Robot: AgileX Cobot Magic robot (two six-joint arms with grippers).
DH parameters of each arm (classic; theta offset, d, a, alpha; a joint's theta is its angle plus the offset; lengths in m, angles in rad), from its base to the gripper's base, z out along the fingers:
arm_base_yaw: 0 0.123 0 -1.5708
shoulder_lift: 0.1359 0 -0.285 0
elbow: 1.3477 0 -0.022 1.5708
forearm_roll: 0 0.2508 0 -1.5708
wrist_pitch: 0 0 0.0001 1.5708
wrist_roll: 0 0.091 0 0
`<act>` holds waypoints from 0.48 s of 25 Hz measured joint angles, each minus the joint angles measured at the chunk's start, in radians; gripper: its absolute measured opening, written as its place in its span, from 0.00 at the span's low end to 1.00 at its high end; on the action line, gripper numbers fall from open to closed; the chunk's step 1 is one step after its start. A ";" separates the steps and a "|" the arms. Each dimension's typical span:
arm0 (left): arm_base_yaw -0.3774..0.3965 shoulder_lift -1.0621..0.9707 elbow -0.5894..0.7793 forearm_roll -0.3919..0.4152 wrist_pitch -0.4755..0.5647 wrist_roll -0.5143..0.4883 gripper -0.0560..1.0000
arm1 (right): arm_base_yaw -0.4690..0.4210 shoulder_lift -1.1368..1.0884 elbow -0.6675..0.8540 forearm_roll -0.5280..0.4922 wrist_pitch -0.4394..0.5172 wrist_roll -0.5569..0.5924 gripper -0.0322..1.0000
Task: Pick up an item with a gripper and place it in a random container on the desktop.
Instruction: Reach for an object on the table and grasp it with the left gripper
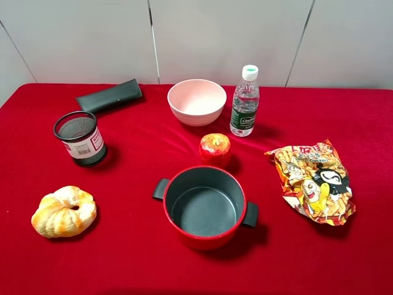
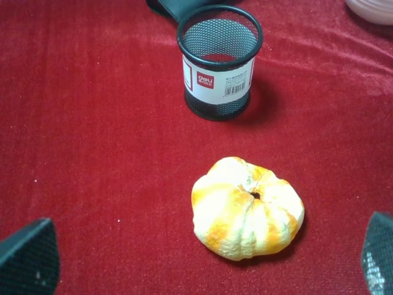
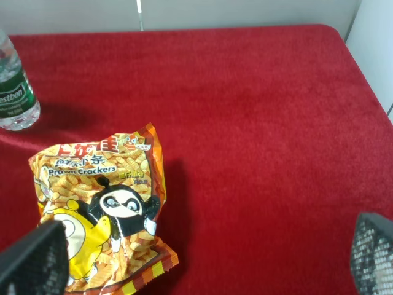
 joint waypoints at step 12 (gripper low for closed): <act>0.000 0.000 0.000 0.000 0.000 0.000 0.97 | 0.000 0.000 0.000 0.000 0.000 0.000 0.70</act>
